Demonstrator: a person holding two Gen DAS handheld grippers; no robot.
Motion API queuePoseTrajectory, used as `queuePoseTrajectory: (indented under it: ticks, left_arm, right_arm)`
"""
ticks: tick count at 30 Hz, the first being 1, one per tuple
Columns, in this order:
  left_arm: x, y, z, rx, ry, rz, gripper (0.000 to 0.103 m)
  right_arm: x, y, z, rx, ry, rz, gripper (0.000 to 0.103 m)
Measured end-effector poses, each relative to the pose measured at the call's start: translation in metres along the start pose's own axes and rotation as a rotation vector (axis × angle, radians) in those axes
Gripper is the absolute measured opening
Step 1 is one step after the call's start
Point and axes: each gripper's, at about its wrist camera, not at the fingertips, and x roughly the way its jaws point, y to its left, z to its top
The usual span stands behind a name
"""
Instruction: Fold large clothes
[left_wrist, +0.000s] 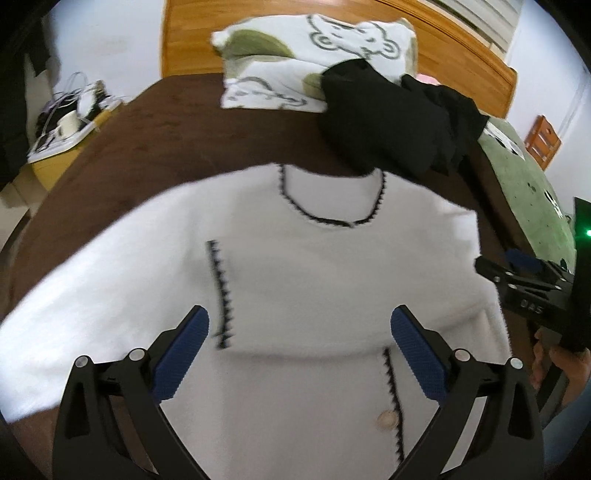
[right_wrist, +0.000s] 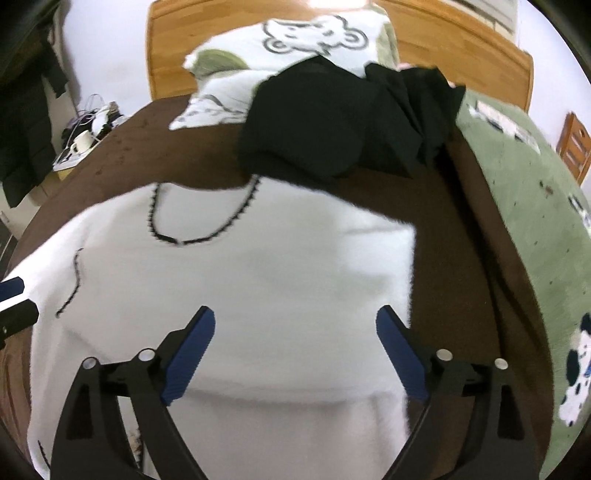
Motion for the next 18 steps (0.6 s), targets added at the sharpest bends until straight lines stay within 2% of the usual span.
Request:
queuePoseTrajectory:
  ticks: [3,9,14,18]
  left_arm:
    - [-0.017,0.027,-0.014,-0.089,-0.042,0.046,0.096]
    - [-0.034,0.085,-0.054,-0.236,-0.03,0.15,0.096]
    - [-0.045,0.133,-0.085,-0.314,-0.011,0.206,0.096]
    - [-0.054,0.172,-0.109,-0.37,-0.028,0.241,0.096]
  right_arm:
    - [-0.015,0.014,-0.002,-0.013,-0.016,0.014,0.09]
    - [-0.024,0.045,-0.008,-0.029,-0.031,0.042,0.09]
    - [-0.019,0.071,-0.015,-0.054,-0.017,0.066,0.09]
    - [-0.016,0.087,-0.02,-0.063,-0.007,0.095,0.09]
